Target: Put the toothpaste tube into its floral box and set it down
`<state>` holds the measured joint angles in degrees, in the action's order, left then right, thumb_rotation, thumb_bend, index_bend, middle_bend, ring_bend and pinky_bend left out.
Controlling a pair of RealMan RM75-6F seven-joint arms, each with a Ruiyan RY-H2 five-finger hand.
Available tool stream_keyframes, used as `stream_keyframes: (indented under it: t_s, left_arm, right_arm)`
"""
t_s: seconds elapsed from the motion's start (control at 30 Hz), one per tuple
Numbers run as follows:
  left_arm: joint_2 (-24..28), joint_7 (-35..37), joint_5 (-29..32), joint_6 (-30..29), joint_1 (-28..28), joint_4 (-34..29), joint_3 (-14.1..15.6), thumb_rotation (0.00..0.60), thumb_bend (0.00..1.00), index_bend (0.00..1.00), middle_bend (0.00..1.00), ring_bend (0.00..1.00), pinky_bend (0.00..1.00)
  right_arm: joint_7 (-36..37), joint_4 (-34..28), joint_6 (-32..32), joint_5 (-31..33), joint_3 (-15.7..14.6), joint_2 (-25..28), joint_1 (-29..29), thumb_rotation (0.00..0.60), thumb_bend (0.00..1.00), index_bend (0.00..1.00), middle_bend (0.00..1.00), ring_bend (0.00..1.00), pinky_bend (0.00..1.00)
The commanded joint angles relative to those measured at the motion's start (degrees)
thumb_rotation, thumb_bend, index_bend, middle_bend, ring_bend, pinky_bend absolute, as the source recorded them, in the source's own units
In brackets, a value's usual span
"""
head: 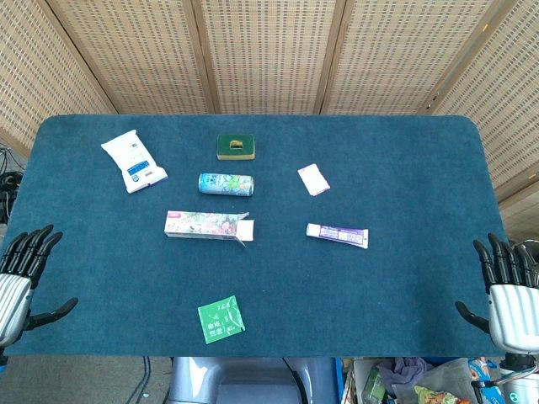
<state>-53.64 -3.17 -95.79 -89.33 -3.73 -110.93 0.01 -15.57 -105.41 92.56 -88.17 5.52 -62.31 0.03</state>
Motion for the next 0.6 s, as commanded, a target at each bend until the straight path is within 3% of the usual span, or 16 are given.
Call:
stream_keyframes:
  t_s: [0.03,0.23,0.43,0.53,0.6]
  left_arm:
    - [0.05,0.07,0.01,0.01,0.0,-0.03,-0.02,0.6,0.19,0.0,0.0,0.0,0.0]
    - [0.08,0.26,-0.1,-0.25,0.04,-0.07,-0.12,0.6,0.19,0.0,0.0,0.0,0.0]
    - [0.02,1.57,1.05,-1.07,-0.03,0.03,-1.18,0.6,0.19,0.0,0.0,0.0,0.0]
    - [0.01,1.73,1.97,-0.14,-0.52,0.14,-1.48,0.6,0.19,0.0,0.0,0.0,0.0]
    - [-0.02,1.42,2.83,0.83,-0.96,0.15,-1.67,0.6,0.2,0.0,0.0,0.0,0.0]
  right_arm:
    - [-0.02,0.02,-0.04,-0.12,-0.04,-0.05,0.04,0.6,0.0,0.0,0.0,0.0,0.0]
    - [0.23,0.14,-2.8,-0.51,0.41,-0.33,2.11,0.6,0.0,0.0,0.0,0.0,0.0]
    - [2.22,3.82,-13.46,2.08,3.75,-2.77,10.26,0.6,0.0,0.01,0.0,0.0,0.0]
    - [6.78,5.63,-19.76,5.38,5.5,-4.21,14.23,0.6,0.0,0.08,0.06,0.01,0.0]
    - [9.22,7.77,-24.41,8.98,7.09,-5.84,17.17,0.6,0.0,0.17,0.16,0.07,0.05]
